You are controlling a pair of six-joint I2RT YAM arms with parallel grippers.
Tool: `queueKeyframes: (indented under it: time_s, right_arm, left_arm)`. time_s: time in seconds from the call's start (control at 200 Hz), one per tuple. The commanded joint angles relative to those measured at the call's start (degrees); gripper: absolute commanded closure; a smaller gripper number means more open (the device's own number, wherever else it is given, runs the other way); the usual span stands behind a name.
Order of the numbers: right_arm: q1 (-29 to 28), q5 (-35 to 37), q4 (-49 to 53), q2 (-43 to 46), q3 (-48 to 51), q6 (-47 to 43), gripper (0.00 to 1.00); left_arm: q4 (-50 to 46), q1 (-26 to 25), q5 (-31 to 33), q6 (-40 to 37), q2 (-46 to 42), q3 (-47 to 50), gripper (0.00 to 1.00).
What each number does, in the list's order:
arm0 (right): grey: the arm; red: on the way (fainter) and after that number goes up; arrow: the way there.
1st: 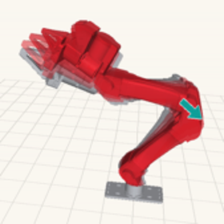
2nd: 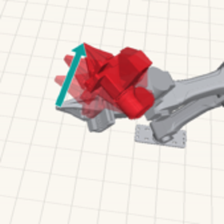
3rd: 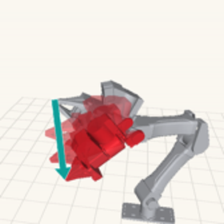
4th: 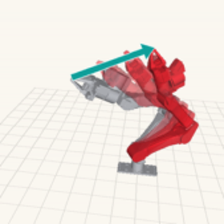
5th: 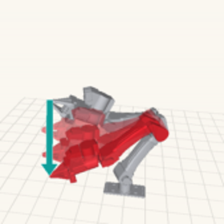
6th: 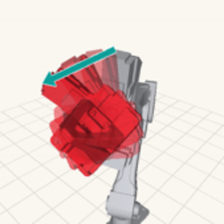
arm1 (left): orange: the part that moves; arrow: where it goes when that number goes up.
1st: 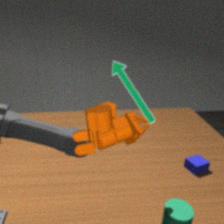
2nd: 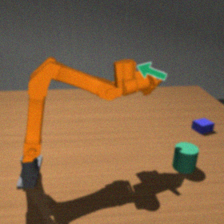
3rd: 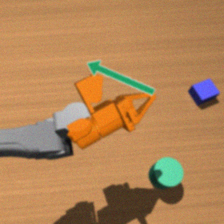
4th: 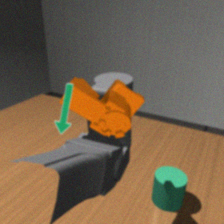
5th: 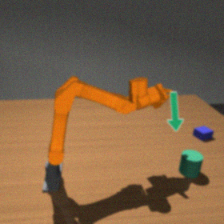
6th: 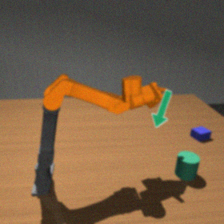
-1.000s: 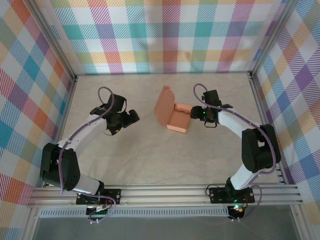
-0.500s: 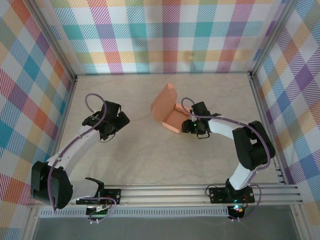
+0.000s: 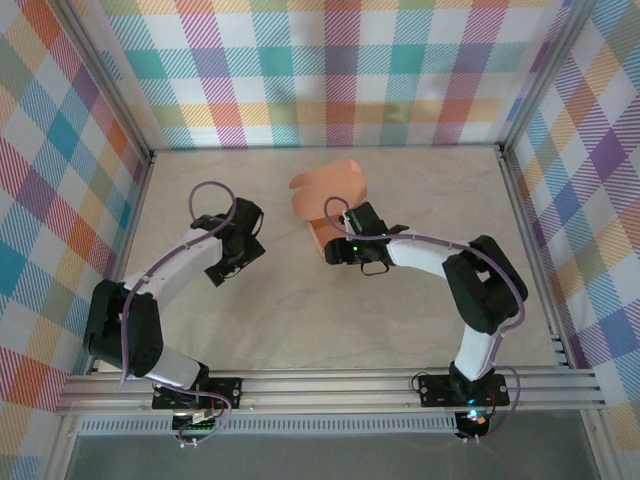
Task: Fold the paper box
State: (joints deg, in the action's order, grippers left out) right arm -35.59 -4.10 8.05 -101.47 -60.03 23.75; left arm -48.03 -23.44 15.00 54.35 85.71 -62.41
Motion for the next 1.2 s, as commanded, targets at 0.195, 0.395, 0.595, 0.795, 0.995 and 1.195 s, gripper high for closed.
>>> queueKeyframes:
  time_s: [0.195, 0.395, 0.595, 0.795, 0.995, 1.195]
  right_arm:
    - [6.50, 5.72, -2.29, 15.25, 10.92, 0.03, 0.38]
    - [12.44, 1.99, -1.48, 14.30, 9.80, -1.98, 0.38]
    - [13.44, -0.10, -1.84, 11.84, 7.57, -3.67, 0.39]
    - [13.71, -1.26, -3.22, 10.59, 8.75, -3.23, 0.38]
    - [14.06, -0.77, -3.30, 11.60, 9.57, -3.35, 0.38]
    - [14.15, -0.08, -3.66, 12.61, 11.02, -3.27, 0.38]
  left_arm:
    - [-3.46, -9.16, -2.84, 3.96, 14.56, -19.41, 0.26]
    - [-13.83, -12.29, -0.66, 11.45, 25.67, -34.28, 0.39]
    - [-17.35, -13.14, -3.33, 13.17, 34.02, -43.32, 0.45]
    - [-20.53, -14.42, -2.77, 11.22, 39.88, -51.85, 0.45]
    - [-24.43, -14.91, -4.58, 8.09, 46.65, -60.09, 0.46]
    - [-26.55, -15.23, -5.71, 5.96, 51.22, -65.08, 0.48]
